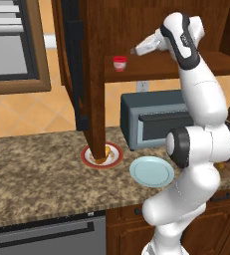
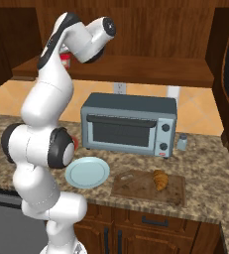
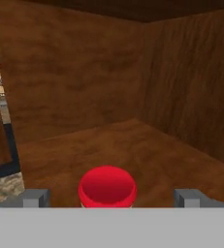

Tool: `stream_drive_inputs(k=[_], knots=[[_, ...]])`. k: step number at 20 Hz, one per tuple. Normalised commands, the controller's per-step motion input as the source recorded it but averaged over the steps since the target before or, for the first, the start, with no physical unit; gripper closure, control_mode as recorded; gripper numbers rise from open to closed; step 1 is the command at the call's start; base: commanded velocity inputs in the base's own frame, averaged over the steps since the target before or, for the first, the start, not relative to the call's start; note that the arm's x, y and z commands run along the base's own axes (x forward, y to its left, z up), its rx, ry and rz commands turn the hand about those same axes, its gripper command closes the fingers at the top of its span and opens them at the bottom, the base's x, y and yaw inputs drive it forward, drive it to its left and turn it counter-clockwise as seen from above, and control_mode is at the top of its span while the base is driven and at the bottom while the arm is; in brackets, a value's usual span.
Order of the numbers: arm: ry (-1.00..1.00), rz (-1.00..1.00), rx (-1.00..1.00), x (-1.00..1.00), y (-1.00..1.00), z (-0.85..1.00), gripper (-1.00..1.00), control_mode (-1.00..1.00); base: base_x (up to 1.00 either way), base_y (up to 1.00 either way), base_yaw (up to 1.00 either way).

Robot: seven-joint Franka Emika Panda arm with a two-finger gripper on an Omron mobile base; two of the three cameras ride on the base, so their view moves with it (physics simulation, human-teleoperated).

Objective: From the different types of pastries on the counter, select a croissant and place it on the cutting board. Then retrieve a jar of jam from the cabinet and place it alongside the croissant on the cutting board.

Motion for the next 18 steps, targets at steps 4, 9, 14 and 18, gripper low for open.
stream_drive_inputs(k=[4,9,14,18], knots=[[0.0,0.29,0.0,0.0,0.0,-0.29,-1.0,-1.0,0.0,0.0,0.0],[0.0,0.35,0.0,0.01,-0.02,-0.4,-1.0,-1.0,0.0,0.0,0.0],[0.0,0.32,0.0,0.0,0.0,-0.05,-1.0,-1.0,0.0,0.0,0.0],[0.0,0.23,0.0,0.01,0.0,0.0,-1.0,-1.0,0.0,0.0,0.0]])
